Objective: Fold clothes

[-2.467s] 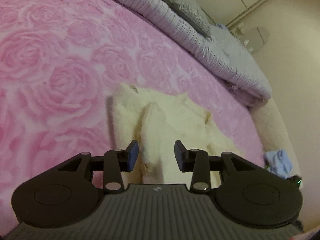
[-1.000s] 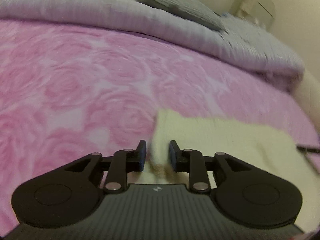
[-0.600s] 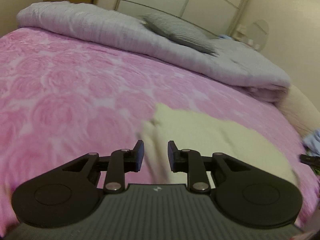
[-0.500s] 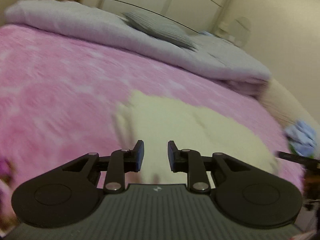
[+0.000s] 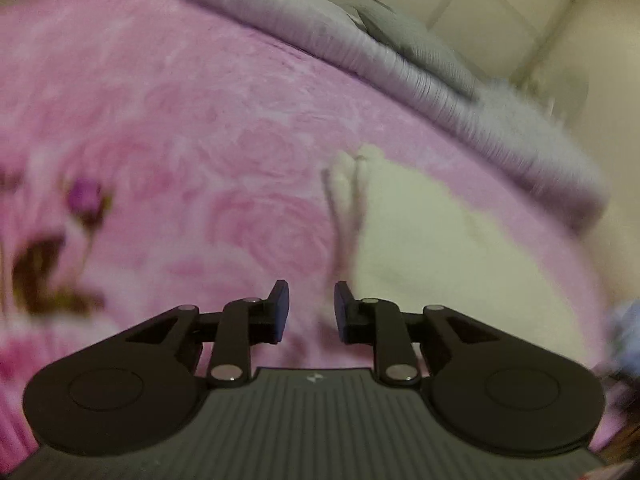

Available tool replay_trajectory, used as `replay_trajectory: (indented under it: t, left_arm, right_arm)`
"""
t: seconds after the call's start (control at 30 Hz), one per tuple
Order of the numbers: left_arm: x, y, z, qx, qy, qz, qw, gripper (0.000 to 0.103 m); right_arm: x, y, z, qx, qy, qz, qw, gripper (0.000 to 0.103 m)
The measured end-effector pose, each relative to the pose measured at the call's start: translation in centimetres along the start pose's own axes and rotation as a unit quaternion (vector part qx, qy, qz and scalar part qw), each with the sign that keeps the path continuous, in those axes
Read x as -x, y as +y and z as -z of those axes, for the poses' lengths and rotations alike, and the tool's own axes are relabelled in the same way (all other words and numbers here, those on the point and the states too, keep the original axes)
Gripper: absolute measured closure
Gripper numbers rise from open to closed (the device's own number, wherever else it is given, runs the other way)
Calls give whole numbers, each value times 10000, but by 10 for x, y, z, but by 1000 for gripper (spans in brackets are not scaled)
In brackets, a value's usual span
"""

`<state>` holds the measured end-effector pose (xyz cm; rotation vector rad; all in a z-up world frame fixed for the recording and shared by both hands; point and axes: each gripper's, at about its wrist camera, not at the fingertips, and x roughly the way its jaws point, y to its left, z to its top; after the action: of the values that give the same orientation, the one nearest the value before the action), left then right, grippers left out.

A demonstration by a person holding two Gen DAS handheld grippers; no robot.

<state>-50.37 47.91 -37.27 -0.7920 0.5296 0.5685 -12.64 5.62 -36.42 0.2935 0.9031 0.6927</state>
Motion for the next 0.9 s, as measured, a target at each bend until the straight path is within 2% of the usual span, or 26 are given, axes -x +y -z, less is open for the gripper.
replay_trajectory:
  t: [0.03,0.07,0.1,0.17,0.2,0.3,0.37,0.47,0.5,0.53,0.57,0.6,0.63,0.73,0.83,0.9]
  left_arm:
    - [4,2,4,376,35,218,9990,71]
    - [9,4,9,752,72,437,9962,63]
    - [8,5,14,1145,124,682,9910,62]
    - [0,7,23,1655,205,985,9811,61]
    - [-7,7,26,1818,236,1021,9777,61]
    - [-26,11,29,2236,290,775,9712,61]
    - [-38,19,31,2589,215,700,9631,62]
    - [-56,26,26,2900,-61,819,9535,64]
    - [-62,26,22,2898,-107,837,9534,65]
    - [-67,25,19,2831,-146,836,9553,66]
    - [-71,23,15,2725,-182,822,9585,71]
    - [-75,22,12,2622,-217,809,9614,74]
    - [-74,22,10,2570,-241,824,9626,80]
    - [-67,19,6,2318,-355,858,9683,87]
    - [-51,12,5,1906,-540,902,9760,89]
    - [-37,8,6,1821,-565,1015,9764,90]
  right_arm:
    - [4,-8,2,-471,34,-280,9985,37]
    - [5,-15,6,-930,133,-553,9940,26]
    - [4,-20,11,-1364,265,-797,9871,15]
    - [-5,-24,17,-1890,418,-1097,9749,15]
    - [-11,-25,19,-2101,476,-1217,9689,15]
    - [-31,-28,19,-2553,531,-1194,9580,15]
    - [-40,-29,16,-2684,443,-1167,9552,16]
    - [-54,-26,4,-2708,290,-1113,9557,16]
    - [-59,-23,-1,-2640,238,-1037,9586,20]
    - [-64,-22,-2,-2610,204,-928,9607,31]
    - [-67,-23,-1,-2634,186,-828,9609,40]
    - [-71,-24,0,-2658,169,-728,9611,59]
    - [-74,-26,2,-2705,153,-704,9600,68]
    - [-70,-30,6,-2760,100,-820,9576,79]
    - [-57,-26,4,-2640,15,-880,9605,84]
    - [-46,-22,3,-2579,5,-864,9623,84]
